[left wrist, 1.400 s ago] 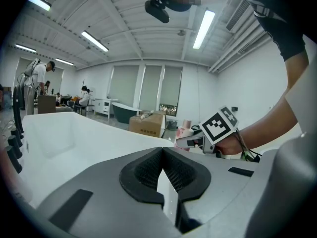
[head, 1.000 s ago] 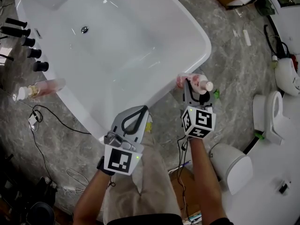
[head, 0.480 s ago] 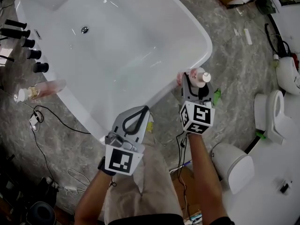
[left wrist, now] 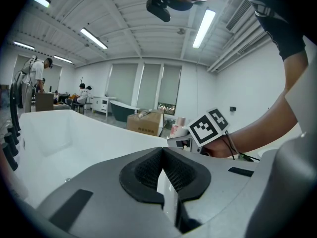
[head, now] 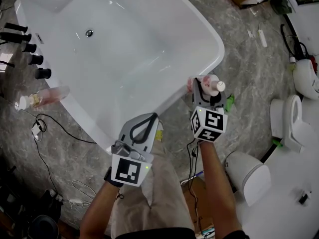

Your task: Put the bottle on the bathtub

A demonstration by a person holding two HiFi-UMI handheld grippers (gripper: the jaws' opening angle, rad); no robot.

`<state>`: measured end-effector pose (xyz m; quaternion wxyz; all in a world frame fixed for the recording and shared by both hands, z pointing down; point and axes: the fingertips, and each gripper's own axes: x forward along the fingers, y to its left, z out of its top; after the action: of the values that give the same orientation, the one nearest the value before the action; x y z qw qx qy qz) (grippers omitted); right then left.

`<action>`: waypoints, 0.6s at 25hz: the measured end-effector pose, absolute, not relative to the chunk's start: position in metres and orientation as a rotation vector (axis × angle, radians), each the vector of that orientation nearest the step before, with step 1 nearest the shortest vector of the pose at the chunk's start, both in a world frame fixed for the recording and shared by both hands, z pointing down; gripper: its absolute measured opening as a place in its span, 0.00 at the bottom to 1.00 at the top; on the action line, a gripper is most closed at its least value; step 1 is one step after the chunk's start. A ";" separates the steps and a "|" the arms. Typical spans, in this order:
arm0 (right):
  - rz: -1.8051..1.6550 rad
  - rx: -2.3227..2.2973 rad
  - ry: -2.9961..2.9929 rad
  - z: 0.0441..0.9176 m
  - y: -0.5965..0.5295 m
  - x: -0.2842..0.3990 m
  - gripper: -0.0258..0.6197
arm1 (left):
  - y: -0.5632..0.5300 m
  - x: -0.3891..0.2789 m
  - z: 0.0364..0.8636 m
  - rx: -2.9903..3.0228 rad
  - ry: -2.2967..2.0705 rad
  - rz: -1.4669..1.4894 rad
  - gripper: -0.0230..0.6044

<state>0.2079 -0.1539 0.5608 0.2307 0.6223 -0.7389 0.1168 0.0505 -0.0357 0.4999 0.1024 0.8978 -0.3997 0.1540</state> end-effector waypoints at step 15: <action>0.350 1.683 -2.017 0.571 -0.157 0.209 0.49 | -0.036 0.050 0.504 2.638 -1.170 0.451 0.06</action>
<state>0.2092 -0.1567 0.5710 0.2433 0.6160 -0.7382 0.1281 0.0503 -0.0360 0.5037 0.1101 0.8977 -0.3981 0.1535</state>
